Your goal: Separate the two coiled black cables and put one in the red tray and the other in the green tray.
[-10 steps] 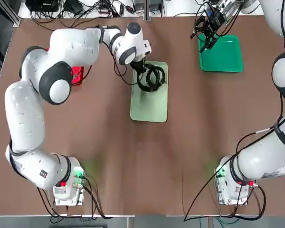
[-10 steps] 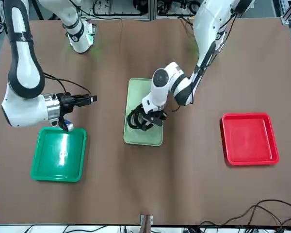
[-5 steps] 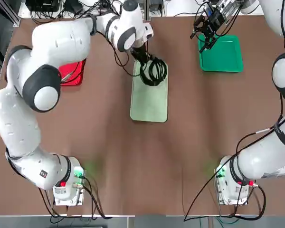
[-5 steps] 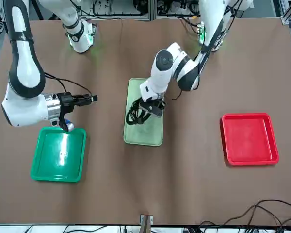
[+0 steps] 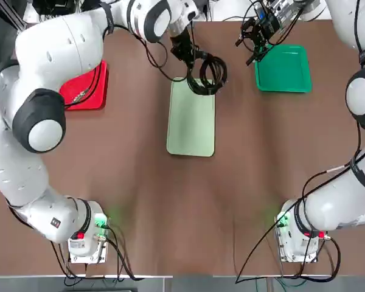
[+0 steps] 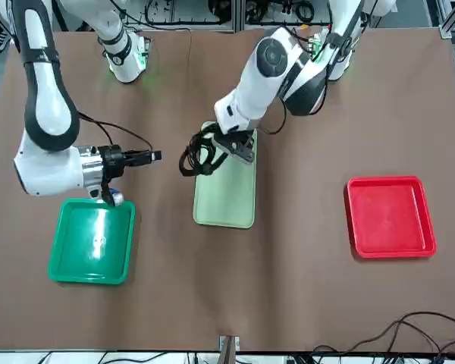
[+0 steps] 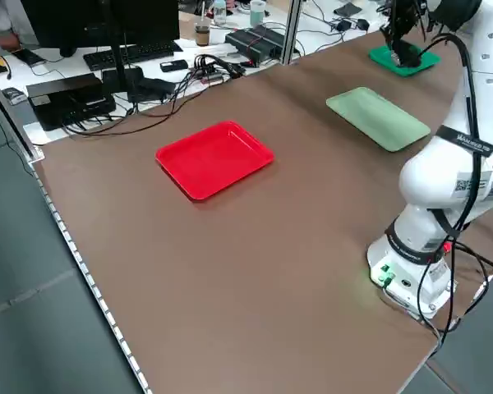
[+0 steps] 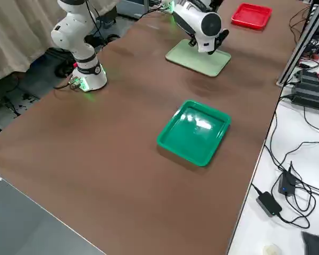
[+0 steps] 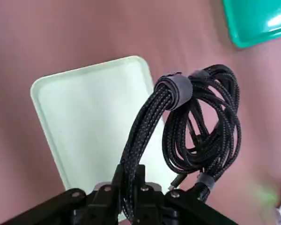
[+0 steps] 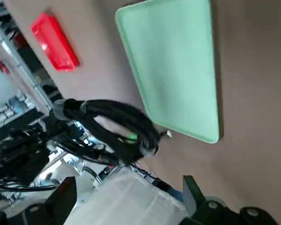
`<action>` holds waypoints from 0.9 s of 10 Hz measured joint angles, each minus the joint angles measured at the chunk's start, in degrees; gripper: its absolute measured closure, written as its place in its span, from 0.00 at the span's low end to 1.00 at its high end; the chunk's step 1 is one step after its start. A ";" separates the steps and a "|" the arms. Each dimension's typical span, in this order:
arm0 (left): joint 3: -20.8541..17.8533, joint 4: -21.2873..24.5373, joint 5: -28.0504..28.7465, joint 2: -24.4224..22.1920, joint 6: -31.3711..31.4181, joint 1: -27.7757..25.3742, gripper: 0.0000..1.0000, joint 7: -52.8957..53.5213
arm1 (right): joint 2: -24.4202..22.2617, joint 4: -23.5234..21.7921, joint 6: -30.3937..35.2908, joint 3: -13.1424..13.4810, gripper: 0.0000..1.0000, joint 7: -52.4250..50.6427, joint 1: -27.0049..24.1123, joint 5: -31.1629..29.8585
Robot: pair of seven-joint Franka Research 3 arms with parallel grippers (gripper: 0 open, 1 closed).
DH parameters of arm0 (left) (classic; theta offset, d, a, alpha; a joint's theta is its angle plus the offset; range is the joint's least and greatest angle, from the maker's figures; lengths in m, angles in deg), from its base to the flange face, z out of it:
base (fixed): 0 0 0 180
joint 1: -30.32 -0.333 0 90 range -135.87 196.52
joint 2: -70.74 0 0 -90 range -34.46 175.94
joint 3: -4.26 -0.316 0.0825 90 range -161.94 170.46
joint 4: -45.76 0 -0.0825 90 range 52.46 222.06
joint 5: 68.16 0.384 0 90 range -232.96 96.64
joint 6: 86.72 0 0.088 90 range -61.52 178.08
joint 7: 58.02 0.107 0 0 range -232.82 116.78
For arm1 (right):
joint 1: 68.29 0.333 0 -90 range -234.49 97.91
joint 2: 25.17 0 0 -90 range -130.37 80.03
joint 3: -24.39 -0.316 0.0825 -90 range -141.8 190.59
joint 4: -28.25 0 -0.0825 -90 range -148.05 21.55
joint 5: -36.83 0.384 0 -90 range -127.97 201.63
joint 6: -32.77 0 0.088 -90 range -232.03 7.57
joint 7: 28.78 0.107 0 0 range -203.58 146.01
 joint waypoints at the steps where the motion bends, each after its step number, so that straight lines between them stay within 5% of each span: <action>1: 0.01 -0.44 -2.78 -0.81 -0.04 -0.01 0.88 0.78 | 0.78 -0.23 -0.04 0.00 0.00 -4.86 0.15 0.30; 4: 0.01 -0.73 -7.83 -2.88 -0.40 -0.03 0.88 2.09 | 2.52 -0.27 0.93 0.10 0.00 -16.22 0.15 0.73; 9: -0.03 -1.10 -8.40 -2.92 -0.41 -0.33 0.88 2.13 | 2.46 0.35 9.17 0.69 0.00 -16.81 -0.80 1.04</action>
